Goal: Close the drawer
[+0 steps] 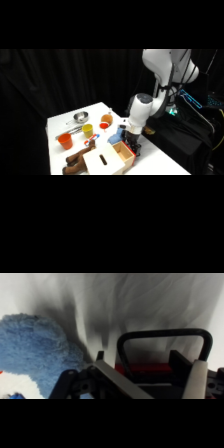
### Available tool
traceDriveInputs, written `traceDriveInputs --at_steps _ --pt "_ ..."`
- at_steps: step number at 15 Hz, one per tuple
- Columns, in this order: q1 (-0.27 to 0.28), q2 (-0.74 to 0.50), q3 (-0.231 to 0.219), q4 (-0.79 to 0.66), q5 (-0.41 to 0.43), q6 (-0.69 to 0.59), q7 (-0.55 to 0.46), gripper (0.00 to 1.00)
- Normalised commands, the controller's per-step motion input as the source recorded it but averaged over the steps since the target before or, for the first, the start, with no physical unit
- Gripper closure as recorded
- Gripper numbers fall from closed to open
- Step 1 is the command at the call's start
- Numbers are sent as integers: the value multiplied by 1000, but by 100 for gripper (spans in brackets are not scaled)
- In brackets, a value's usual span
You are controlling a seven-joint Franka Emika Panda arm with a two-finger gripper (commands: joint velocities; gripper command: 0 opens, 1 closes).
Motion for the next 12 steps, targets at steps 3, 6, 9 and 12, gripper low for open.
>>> traceDriveInputs --at_steps 3,6,9,12 --pt "-575 95 498 445 381 -408 -620 0" --pt "-144 101 107 523 626 -387 -768 0" --pt "73 111 -78 548 486 -382 -592 0" --pt "105 148 -93 503 254 -331 -353 0"
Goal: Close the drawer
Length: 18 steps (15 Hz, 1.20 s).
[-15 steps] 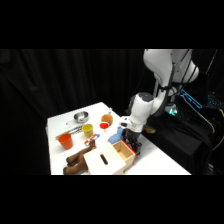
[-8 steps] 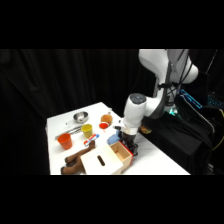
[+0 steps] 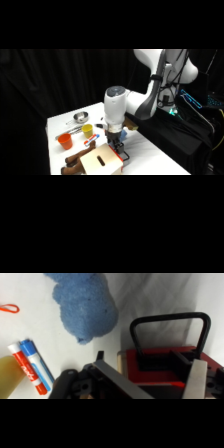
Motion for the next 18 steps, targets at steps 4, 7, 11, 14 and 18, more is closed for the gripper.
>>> traceDriveInputs --at_steps 4,7,11,14,18 --pt "89 68 -41 316 198 -267 -273 0" --pt "78 -178 1 98 189 -362 -212 0" --pt "35 -288 21 88 175 -481 -231 0" --pt "-33 -235 32 152 204 -468 -273 0" --pt "-120 -212 65 178 295 -462 -400 0"
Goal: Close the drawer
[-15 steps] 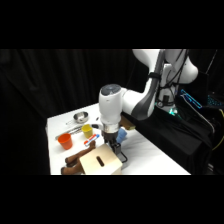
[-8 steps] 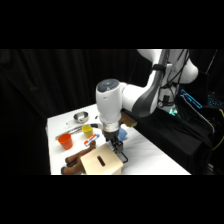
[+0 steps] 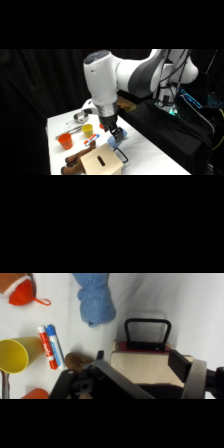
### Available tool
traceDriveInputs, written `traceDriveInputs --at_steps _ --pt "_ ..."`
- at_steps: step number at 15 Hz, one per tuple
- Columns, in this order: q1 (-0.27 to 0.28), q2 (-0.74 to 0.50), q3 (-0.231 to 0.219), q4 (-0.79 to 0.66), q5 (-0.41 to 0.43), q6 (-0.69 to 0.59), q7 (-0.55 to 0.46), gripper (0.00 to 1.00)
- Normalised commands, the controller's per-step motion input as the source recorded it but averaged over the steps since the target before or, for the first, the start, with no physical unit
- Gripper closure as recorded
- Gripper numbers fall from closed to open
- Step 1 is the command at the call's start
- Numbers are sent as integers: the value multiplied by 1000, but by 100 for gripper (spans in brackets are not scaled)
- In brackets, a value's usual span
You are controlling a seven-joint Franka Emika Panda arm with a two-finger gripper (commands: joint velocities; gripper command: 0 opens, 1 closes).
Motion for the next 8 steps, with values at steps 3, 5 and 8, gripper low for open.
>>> traceDriveInputs --at_steps 3,5,8 --pt "-121 -207 34 175 224 -413 -290 0" --pt "-88 -159 4 175 147 -336 -189 0" --pt "-63 -153 6 103 142 -194 -176 0"
